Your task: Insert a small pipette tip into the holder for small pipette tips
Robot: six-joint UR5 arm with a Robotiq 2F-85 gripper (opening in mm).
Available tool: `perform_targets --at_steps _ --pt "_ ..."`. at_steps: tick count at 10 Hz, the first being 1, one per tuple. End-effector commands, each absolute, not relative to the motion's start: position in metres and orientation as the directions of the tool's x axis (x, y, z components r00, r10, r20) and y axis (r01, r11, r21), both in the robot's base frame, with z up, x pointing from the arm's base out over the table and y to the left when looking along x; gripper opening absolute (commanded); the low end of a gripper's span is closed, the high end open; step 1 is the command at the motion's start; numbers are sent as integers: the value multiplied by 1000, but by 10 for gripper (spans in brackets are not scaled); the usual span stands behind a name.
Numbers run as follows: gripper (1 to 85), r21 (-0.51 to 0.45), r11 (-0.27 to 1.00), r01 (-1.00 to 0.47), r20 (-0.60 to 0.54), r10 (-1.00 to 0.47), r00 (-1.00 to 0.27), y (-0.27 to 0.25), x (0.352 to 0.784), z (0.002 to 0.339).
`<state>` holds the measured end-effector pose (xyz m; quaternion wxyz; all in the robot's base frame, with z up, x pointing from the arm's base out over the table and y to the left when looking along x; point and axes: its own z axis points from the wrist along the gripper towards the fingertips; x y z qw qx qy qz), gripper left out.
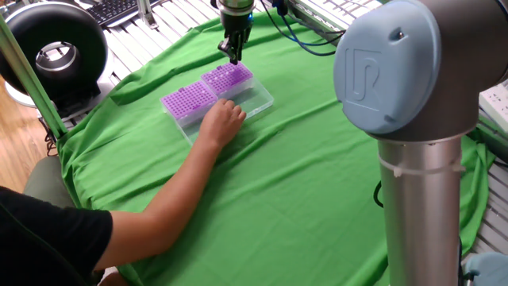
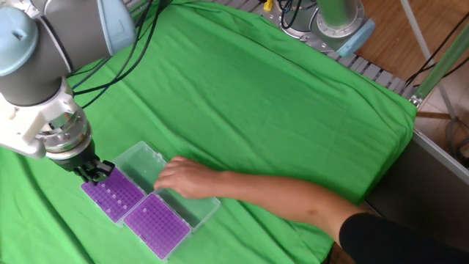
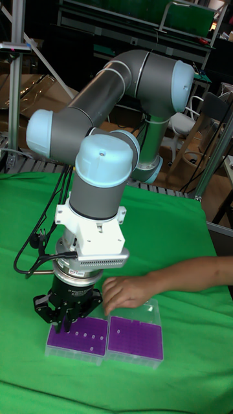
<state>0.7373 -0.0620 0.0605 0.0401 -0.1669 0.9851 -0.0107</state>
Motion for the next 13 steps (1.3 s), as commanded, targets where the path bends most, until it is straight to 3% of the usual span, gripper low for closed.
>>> perform_targets --at_steps 1,13 --pt "223 -23 953 -302 -88 -303 -949 -53 734 57" --pt "223 -20 955 -295 -103 -295 -950 -47 737 47"
